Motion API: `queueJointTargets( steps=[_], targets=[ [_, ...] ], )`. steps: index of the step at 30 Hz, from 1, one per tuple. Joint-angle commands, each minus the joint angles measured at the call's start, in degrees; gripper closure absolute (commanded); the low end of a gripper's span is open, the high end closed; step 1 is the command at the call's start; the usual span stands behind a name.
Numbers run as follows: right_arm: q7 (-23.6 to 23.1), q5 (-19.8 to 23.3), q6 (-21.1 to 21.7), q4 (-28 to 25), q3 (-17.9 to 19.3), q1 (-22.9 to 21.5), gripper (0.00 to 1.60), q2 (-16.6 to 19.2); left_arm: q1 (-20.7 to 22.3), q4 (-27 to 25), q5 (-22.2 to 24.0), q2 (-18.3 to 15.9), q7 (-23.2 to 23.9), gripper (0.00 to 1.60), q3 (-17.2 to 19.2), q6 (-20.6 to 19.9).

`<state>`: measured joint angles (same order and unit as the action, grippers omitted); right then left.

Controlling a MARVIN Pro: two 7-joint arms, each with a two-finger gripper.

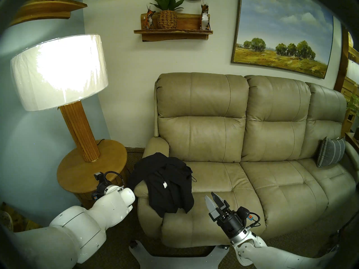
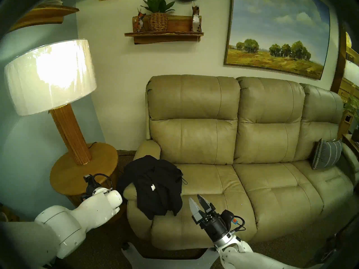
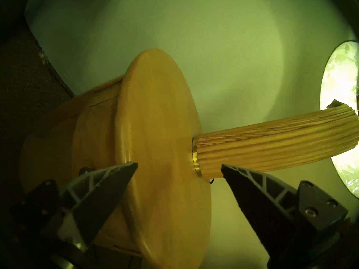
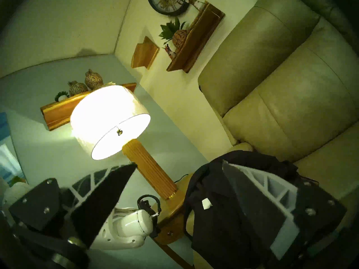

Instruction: Drape jacket on sofa arm

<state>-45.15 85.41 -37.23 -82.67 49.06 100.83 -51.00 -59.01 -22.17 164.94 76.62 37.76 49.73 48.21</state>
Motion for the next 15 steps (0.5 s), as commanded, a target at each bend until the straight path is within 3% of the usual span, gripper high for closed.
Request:
queueJointTargets(
  steps=[1,14,15],
  targets=[
    [-1.03,2.61,0.69,-2.38,0.95,2.05,0.00,1.57,-2.74,-5.02,-2.92,4.22,5.85,0.00,-1.67,-0.21],
    [-1.38,5.01,1.97,-2.53,2.26,3.04,0.00,2.25,-8.27,-18.12,-4.62,7.77,17.98,0.00,-3.09,-2.27],
    [-1.36,5.14,2.00,-2.52,2.40,3.08,0.00,2.32,-7.57,-16.74,-4.72,8.76,17.88,0.00,-3.21,-2.90]
  ],
)
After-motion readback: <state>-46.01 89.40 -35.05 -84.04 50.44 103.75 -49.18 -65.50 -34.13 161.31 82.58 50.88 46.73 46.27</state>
